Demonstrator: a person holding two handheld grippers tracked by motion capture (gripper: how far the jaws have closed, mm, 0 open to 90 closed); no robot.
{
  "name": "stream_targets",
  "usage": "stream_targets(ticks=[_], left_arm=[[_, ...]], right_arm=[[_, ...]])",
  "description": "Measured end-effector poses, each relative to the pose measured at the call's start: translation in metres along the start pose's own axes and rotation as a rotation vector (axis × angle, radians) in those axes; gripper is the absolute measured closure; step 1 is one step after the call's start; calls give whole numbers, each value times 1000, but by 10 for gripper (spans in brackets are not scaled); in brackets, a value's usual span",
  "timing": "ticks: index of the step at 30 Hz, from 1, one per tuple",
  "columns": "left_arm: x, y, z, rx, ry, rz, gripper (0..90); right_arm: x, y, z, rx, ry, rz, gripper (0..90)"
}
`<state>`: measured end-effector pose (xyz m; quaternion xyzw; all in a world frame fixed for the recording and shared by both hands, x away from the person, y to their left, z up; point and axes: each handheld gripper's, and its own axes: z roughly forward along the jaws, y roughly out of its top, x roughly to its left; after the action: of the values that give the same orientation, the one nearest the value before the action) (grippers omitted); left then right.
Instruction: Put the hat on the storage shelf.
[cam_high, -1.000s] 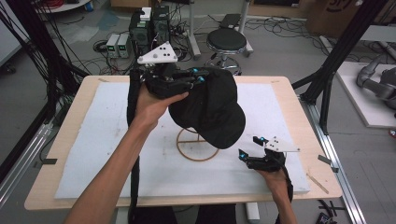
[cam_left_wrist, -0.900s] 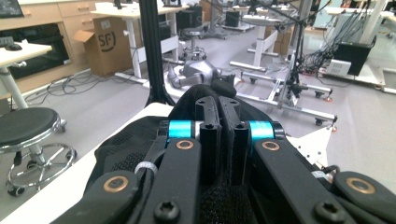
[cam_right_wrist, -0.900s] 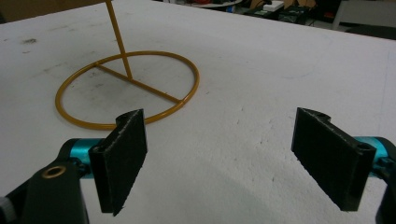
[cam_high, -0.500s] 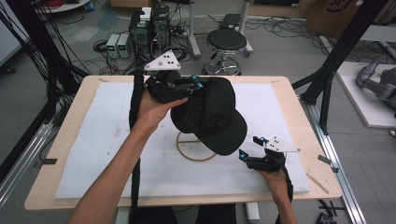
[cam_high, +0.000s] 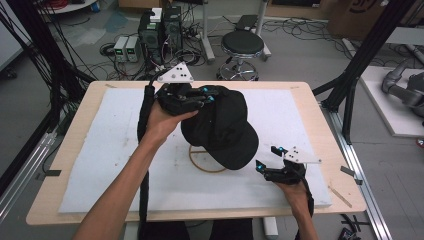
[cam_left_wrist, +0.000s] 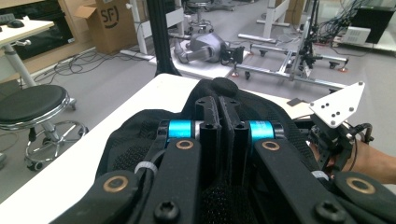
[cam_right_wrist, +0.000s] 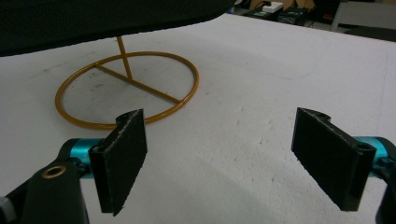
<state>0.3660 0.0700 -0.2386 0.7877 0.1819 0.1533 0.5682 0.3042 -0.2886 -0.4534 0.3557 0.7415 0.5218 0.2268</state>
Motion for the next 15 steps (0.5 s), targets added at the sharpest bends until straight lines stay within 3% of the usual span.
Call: stream_targets(ticks=[15], left_arm=[[5, -17, -8, -58, -20, -22, 868]], right_arm=[[1, 0, 0, 0, 0, 0, 185]])
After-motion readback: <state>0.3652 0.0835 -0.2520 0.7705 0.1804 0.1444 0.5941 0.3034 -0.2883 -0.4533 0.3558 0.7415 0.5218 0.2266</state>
